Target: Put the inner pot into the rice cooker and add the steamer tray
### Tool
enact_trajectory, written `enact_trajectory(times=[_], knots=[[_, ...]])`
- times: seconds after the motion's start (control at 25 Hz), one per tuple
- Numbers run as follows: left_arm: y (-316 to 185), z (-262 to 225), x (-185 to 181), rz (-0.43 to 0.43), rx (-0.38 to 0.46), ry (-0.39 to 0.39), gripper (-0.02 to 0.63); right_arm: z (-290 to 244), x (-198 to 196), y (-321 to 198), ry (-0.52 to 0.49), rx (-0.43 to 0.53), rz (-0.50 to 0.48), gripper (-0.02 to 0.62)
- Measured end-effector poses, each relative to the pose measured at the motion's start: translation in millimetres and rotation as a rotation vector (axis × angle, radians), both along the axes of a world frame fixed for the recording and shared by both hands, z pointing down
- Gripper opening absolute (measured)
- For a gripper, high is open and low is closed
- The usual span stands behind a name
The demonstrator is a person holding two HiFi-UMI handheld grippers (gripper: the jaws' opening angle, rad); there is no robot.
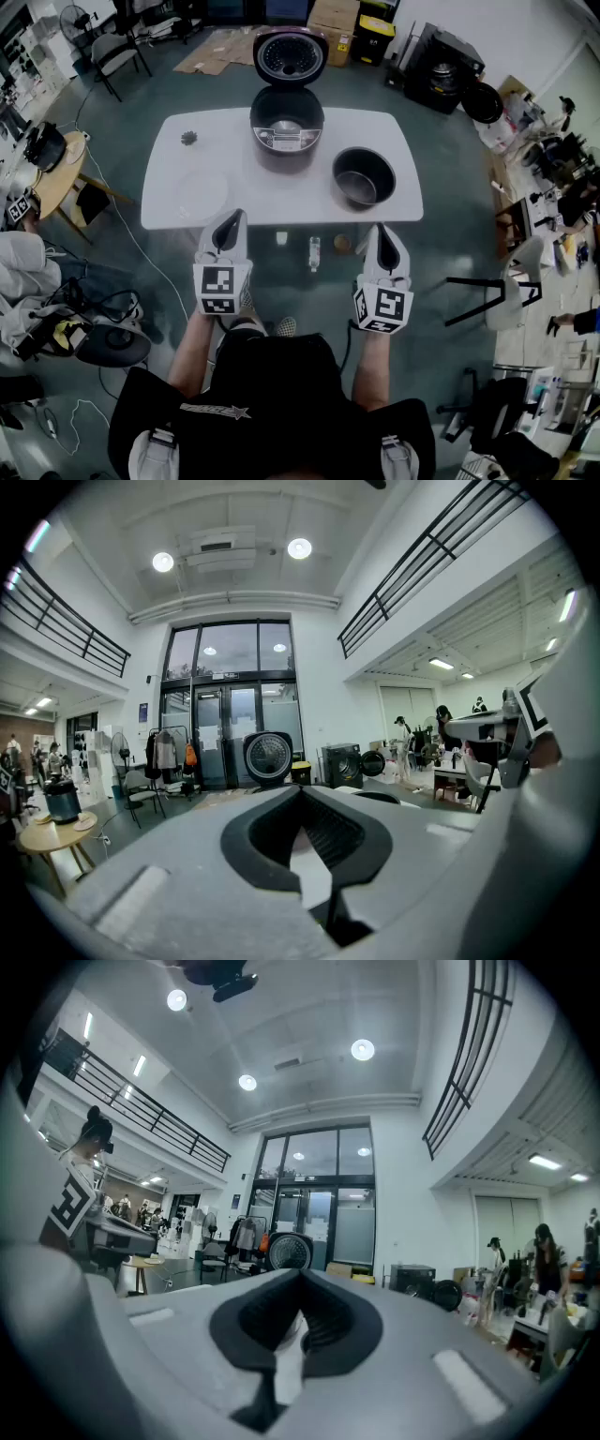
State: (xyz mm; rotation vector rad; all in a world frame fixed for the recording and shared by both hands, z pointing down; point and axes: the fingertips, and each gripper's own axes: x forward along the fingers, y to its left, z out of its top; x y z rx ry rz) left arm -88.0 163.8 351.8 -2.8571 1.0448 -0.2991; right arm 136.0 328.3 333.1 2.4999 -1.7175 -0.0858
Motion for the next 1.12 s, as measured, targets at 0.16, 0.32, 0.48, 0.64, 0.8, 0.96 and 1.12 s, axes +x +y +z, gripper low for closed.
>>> enact_trajectory(times=[0.16,0.32,0.48,0.64,0.8,0.96,1.12], knots=[[14.4,1.4,7.8,0.024,-0.007,0.006,0.011,0.1,2.0,12.2,-0.014,0.015,0.009,0.003],[20.2,2.4,22.7,0.064,-0.014,0.015,0.011,2.6,8.0,20.3,-0.049,0.009,0.041,0.003],[26.3,6.4,49.8,0.131,-0.025,0.01,0.011,8.8,18.3,29.6,-0.069,-0.002,0.096,0.003],[27.5,8.3,85.9,0.2,-0.033,0.006,0.011,14.1,35.8,34.4,-0.071,-0.011,0.145,0.003],[21.3,20.4,125.6,0.264,-0.051,-0.013,0.011,24.6,60.0,34.2,-0.091,-0.022,0.194,0.003],[8.0,32.0,172.2,0.328,-0.07,-0.033,0.011,37.8,93.2,21.5,-0.098,-0.045,0.244,0.003],[-5.0,52.1,219.9,0.389,-0.104,-0.052,0.011,61.1,129.0,3.8,-0.133,-0.068,0.279,0.003]])
